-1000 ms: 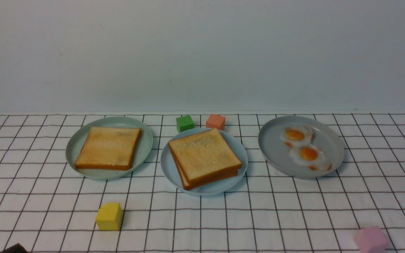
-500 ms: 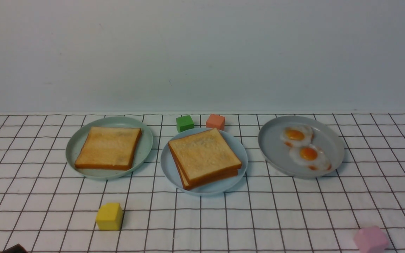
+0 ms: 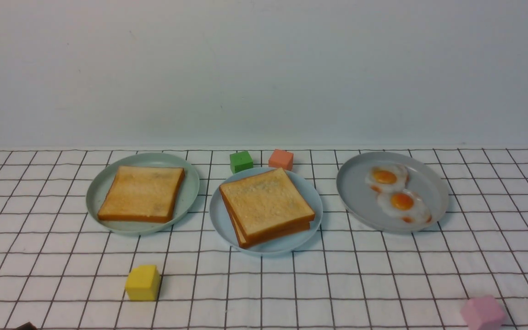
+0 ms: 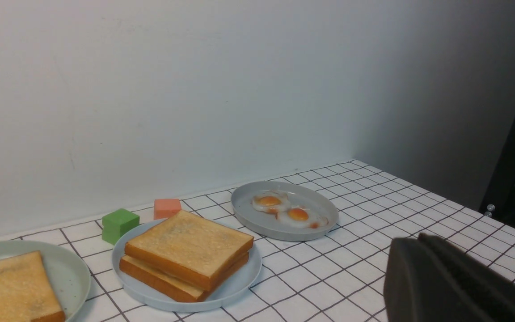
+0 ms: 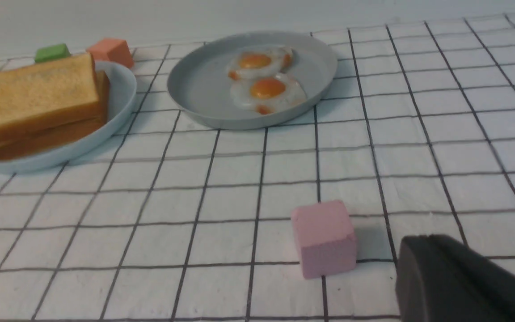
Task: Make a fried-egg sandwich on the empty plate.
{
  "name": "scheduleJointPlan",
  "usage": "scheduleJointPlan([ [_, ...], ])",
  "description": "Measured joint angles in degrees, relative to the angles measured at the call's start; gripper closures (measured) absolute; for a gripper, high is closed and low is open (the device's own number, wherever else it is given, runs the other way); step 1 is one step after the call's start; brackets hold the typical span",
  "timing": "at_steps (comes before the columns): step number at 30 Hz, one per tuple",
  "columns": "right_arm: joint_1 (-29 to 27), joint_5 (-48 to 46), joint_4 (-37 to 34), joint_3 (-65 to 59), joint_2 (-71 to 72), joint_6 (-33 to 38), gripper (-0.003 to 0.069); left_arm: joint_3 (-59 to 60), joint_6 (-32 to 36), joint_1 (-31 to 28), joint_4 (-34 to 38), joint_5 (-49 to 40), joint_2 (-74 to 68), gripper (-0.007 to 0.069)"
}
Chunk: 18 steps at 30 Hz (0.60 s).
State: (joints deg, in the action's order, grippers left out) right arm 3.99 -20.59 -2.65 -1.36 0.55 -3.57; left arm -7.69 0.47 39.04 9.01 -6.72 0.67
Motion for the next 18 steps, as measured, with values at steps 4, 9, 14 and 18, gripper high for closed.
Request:
scheduleJointPlan([
  [4, -0.11, -1.21, 1.1, 0.22, 0.05, -3.37, 0.0669, 0.05, 0.0, 0.0, -0.07, -0.43, -0.05, 0.0623],
  [9, -0.11, -1.75, 0.93, 0.37, 0.05, -5.09, 0.0669, 0.19, 0.0, 0.0, -0.07, -0.56, -0.05, 0.062],
  [14, -0.11, -1.82, 0.86, 0.37, 0.07, -5.21, 0.0666, 0.19, 0.0, 0.0, -0.07, -0.63, -0.05, 0.0616],
  [18, -0.11, -1.82, 0.86, 0.37, 0.07, -5.27, 0.0664, 0.19, 0.0, 0.0, -0.07, -0.86, -0.05, 0.0611],
])
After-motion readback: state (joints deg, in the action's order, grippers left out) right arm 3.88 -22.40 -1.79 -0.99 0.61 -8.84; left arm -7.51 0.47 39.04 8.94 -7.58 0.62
